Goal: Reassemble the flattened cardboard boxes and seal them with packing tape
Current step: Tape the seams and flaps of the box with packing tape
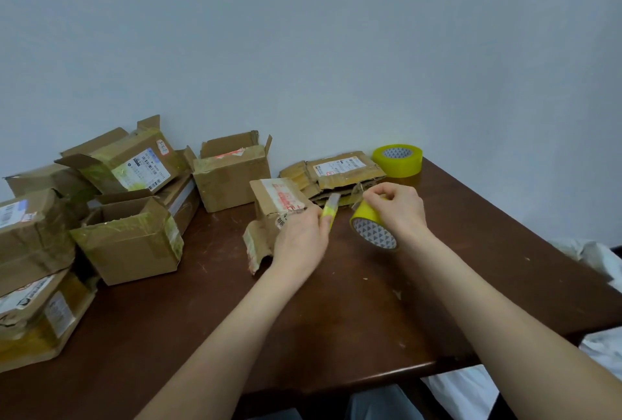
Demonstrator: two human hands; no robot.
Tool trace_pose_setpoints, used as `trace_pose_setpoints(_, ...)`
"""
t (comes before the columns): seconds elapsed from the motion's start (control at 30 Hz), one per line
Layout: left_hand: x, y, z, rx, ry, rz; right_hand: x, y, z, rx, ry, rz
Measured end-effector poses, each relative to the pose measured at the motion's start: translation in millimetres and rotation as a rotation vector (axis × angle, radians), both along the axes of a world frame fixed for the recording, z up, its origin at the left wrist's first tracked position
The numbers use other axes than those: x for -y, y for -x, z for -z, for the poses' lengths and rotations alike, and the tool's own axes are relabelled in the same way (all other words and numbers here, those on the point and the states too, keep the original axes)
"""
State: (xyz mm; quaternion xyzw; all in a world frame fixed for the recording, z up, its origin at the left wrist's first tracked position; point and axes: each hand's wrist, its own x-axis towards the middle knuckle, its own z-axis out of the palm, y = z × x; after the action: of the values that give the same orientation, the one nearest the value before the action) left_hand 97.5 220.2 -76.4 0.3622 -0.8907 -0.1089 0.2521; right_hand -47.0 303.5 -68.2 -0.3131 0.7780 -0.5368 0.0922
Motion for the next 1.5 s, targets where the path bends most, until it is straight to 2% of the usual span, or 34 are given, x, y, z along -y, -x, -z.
trace_pose_setpoints(0.2,-11,59,34,0.232,-0.164,0.032,-24,37,-6,-0.031,0.019,0.113)
trace_pose_setpoints(0.3,-26,77,35,0.269,-0.081,0.117,-34,52,-6,-0.053,0.015,0.176)
trace_pose_setpoints(0.33,-30,80,31,0.177,-0.006,0.133,-36,57,-5,-0.065,0.011,0.194)
trace_pose_setpoints(0.43,-41,85,1,-0.381,0.175,0.186,-40,66,-1,-0.106,-0.014,0.235)
trace_pose_setpoints(0.5,-45,92,-21,-0.511,0.173,0.215,-41,68,0,-0.135,-0.022,0.246)
trace_pose_setpoints(0.67,-32,118,-40,-0.292,-0.183,0.148,-42,61,-2,-0.159,-0.004,0.193)
trace_pose_setpoints(0.8,-26,121,-38,-0.311,-0.274,0.156,-46,59,2,-0.158,0.035,0.023)
trace_pose_setpoints(0.9,-28,120,-41,-0.345,-0.257,0.131,-46,57,5,-0.152,0.012,-0.060)
trace_pose_setpoints(1.23,-39,101,-50,-0.335,0.002,0.136,-37,55,-2,-0.124,0.045,-0.036)
trace_pose_setpoints(1.4,-45,96,-51,-0.394,-0.003,0.202,-39,55,-1,-0.131,0.050,-0.025)
trace_pose_setpoints(1.5,-38,95,-56,-0.437,-0.141,0.180,-43,53,2,-0.139,0.095,-0.074)
